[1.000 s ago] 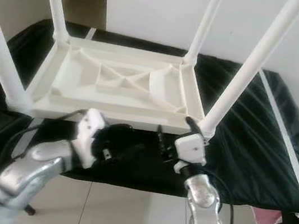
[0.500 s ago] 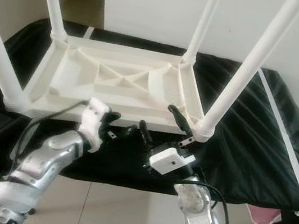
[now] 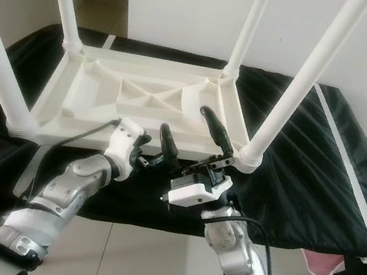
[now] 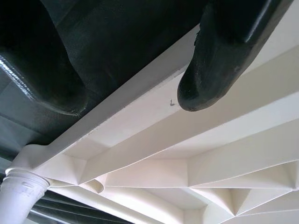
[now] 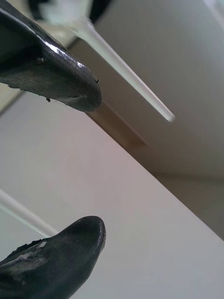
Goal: Building children table
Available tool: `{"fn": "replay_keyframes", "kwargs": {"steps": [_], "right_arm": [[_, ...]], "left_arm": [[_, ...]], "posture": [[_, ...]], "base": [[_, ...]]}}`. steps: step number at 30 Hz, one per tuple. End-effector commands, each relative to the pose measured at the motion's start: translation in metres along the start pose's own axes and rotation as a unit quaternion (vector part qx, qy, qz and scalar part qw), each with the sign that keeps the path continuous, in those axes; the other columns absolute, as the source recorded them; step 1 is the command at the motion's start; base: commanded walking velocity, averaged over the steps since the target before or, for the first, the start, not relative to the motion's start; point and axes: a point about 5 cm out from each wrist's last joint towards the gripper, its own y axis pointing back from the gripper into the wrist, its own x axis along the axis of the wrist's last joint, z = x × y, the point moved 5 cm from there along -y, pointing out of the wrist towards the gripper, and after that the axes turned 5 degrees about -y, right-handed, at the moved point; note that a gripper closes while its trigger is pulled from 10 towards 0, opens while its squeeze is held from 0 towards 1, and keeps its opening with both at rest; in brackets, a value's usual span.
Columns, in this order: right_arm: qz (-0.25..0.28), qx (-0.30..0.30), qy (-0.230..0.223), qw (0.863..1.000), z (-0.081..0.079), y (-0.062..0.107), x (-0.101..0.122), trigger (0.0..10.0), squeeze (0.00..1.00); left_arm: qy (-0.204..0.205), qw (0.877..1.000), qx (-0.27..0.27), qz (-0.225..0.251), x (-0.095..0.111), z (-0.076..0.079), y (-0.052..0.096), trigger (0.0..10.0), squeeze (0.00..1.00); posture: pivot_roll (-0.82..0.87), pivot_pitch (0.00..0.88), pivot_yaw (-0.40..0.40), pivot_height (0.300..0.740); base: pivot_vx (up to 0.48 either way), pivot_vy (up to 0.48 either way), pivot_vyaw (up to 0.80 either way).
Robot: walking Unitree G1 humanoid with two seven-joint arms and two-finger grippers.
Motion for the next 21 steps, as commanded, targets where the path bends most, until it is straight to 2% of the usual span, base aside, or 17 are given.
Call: {"fn": "replay_keyframes", "kwargs": {"steps": [1,12,21], "right_arm": [[0.009,-0.015,-0.002,1.000,0.001,-0.003,0.003,10.0,0.00],[0.038,-0.070,-0.013,0.997,-0.005,-0.023,0.013,10.0,0.00],[0.039,-0.073,-0.010,0.997,-0.006,-0.022,0.012,10.0,0.00]], "left_arm": [[0.008,0.998,0.059,-0.023,-0.011,-0.012,0.000,10.0,0.00],[0.020,0.999,0.045,-0.019,-0.011,-0.004,-0.008,10.0,0.00],[0.024,0.999,0.043,-0.012,-0.007,-0.003,-0.012,10.0,0.00]], "posture": [[0.06,0.039,-0.034,0.740],[0.06,0.038,-0.022,0.740],[0.06,0.035,-0.027,0.740]], "base": [[0.000,0.000,0.00],[0.000,0.000,0.00],[0.000,0.000,0.00]]}}
